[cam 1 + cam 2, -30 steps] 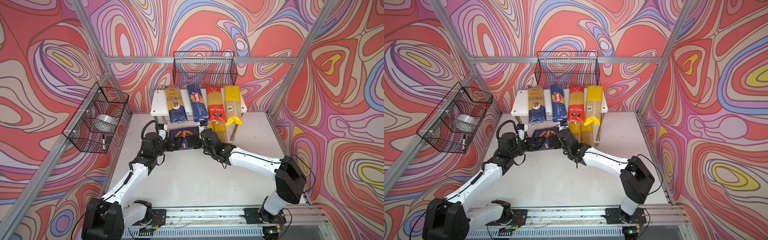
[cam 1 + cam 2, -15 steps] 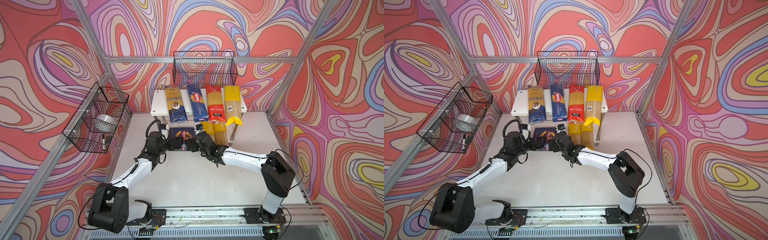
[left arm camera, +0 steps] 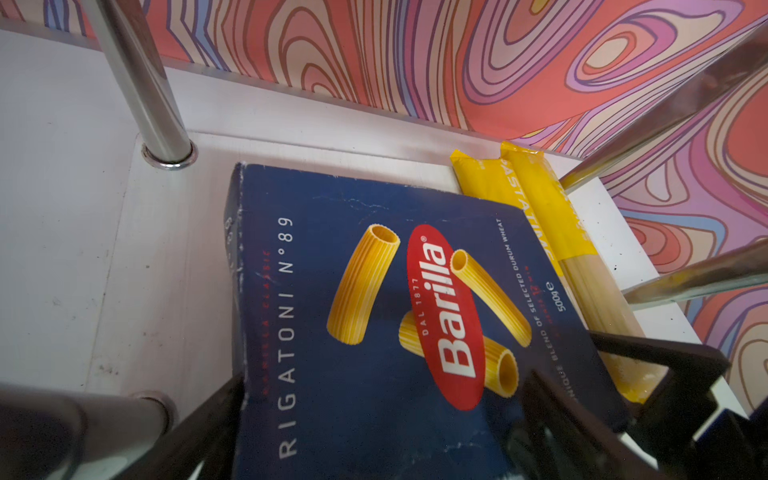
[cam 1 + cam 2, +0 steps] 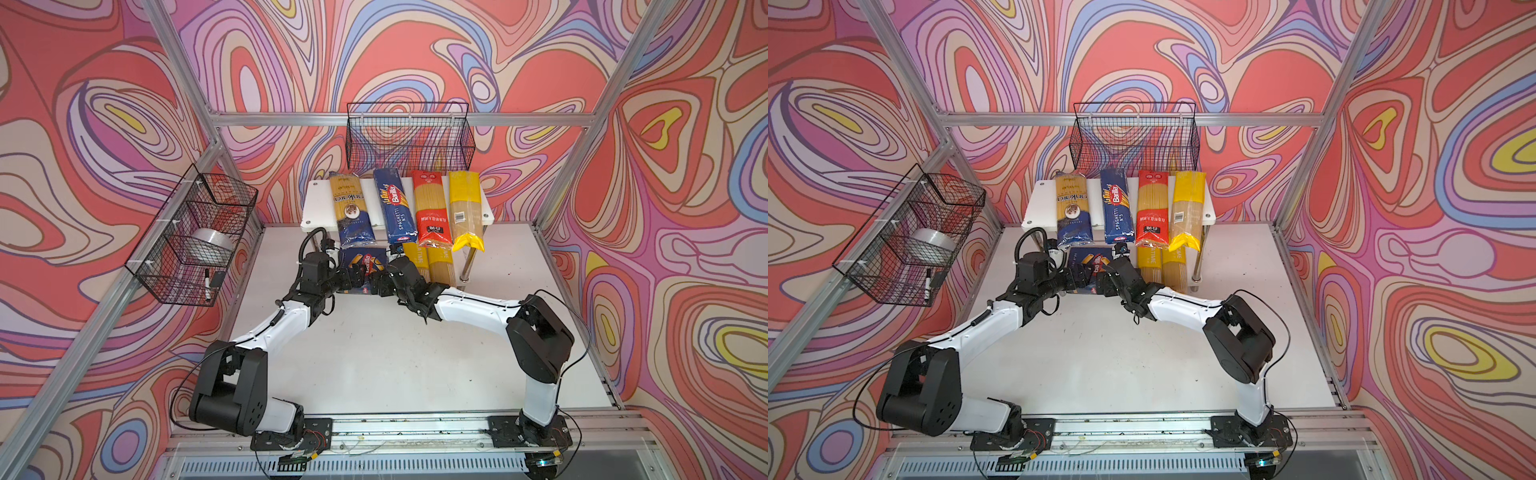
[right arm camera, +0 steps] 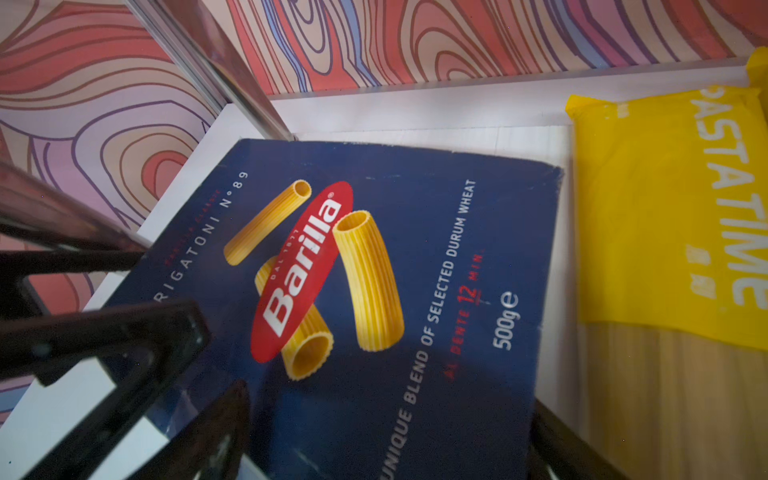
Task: Place and organize the pasta boxes and bags onto the shelf
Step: 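Lower the rigatoni box onto the shelf's lower level with both grippers, then open both grippers and draw them back from the rigatoni box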
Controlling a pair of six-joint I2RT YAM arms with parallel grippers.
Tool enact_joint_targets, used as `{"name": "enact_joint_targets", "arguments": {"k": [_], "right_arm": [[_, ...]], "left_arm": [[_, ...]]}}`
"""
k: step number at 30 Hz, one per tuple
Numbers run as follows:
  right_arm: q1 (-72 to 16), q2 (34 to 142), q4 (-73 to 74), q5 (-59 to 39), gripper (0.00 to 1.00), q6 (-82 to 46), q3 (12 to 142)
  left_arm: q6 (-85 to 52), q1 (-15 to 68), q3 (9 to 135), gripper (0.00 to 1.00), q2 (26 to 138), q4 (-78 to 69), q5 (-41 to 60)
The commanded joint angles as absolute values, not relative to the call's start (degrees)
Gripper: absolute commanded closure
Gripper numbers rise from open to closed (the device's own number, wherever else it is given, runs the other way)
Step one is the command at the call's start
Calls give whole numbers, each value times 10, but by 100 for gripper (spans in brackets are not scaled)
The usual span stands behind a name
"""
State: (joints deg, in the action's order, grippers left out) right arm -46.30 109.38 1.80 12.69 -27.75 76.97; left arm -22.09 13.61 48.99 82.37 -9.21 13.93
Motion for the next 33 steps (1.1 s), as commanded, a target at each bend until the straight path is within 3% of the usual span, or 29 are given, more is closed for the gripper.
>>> {"name": "enact_joint_targets", "arguments": {"k": [1,15,20,33], "right_arm": [[-477,1098,56,62,4,-279,802],[-452,992,31,113,1,-287,708],[-453,953,23,76,2,-283,677],[-493,878,3,9,18,-290,590]], "left_arm": [[-214,163,530,0,819,-68,169],[-189,160,493,0,745,14,55],[-197,158,474,0,697,36,44],[-241,158,317,0,509,84,20]]}}
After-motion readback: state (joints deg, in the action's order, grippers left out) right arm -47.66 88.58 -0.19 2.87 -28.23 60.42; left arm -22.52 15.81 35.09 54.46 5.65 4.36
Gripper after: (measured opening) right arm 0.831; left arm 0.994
